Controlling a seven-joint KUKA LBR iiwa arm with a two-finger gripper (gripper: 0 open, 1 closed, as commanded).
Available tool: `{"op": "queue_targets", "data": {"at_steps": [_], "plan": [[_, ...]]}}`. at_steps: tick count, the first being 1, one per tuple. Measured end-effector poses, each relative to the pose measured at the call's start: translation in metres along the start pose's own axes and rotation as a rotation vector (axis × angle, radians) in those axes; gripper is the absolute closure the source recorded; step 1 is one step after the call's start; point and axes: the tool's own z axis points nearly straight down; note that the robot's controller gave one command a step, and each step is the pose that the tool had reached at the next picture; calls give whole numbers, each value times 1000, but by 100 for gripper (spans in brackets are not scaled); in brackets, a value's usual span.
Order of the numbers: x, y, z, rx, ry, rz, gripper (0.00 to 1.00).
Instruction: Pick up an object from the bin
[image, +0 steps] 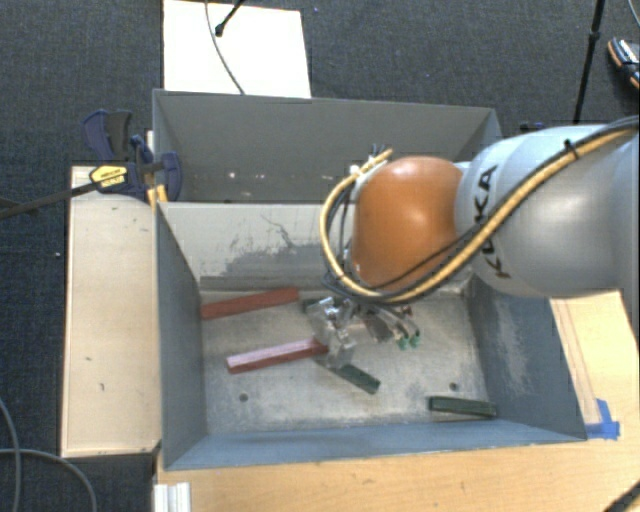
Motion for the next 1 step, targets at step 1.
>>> {"op": "queue_targets", "data": {"at_steps": [1], "plan": [[1, 0, -9, -1, 4, 3, 100]]}}
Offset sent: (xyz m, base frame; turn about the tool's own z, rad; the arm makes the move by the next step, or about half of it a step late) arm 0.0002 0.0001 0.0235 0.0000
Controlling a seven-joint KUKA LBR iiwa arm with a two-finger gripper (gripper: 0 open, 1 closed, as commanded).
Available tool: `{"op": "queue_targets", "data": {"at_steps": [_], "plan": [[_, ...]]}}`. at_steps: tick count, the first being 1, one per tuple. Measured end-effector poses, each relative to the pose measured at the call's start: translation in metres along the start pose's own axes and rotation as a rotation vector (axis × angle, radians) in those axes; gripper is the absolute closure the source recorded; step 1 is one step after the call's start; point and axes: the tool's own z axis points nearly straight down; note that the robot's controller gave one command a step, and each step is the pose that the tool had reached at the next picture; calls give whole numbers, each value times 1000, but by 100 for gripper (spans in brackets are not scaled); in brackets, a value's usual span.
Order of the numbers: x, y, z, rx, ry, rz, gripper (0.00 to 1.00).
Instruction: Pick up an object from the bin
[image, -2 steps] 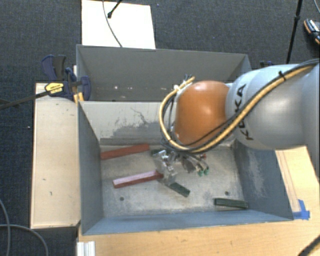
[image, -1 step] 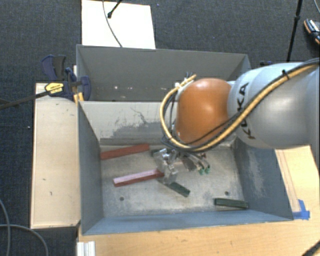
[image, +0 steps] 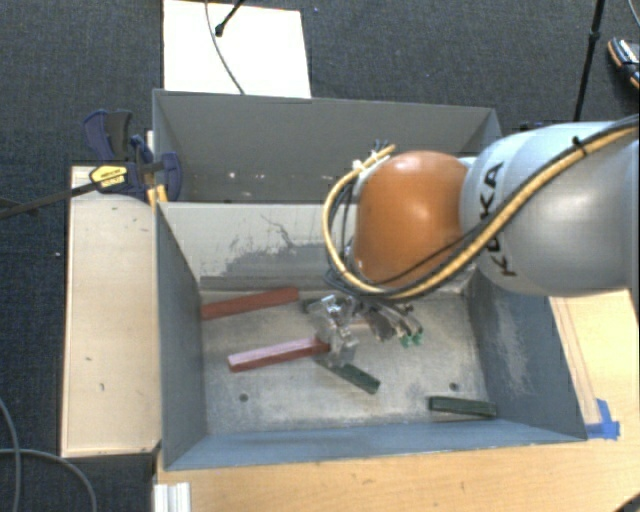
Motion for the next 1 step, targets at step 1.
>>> {"op": "queue_targets", "data": {"at_steps": [1], "plan": [[-1, 0, -10, 0, -3, 3, 100]]}}
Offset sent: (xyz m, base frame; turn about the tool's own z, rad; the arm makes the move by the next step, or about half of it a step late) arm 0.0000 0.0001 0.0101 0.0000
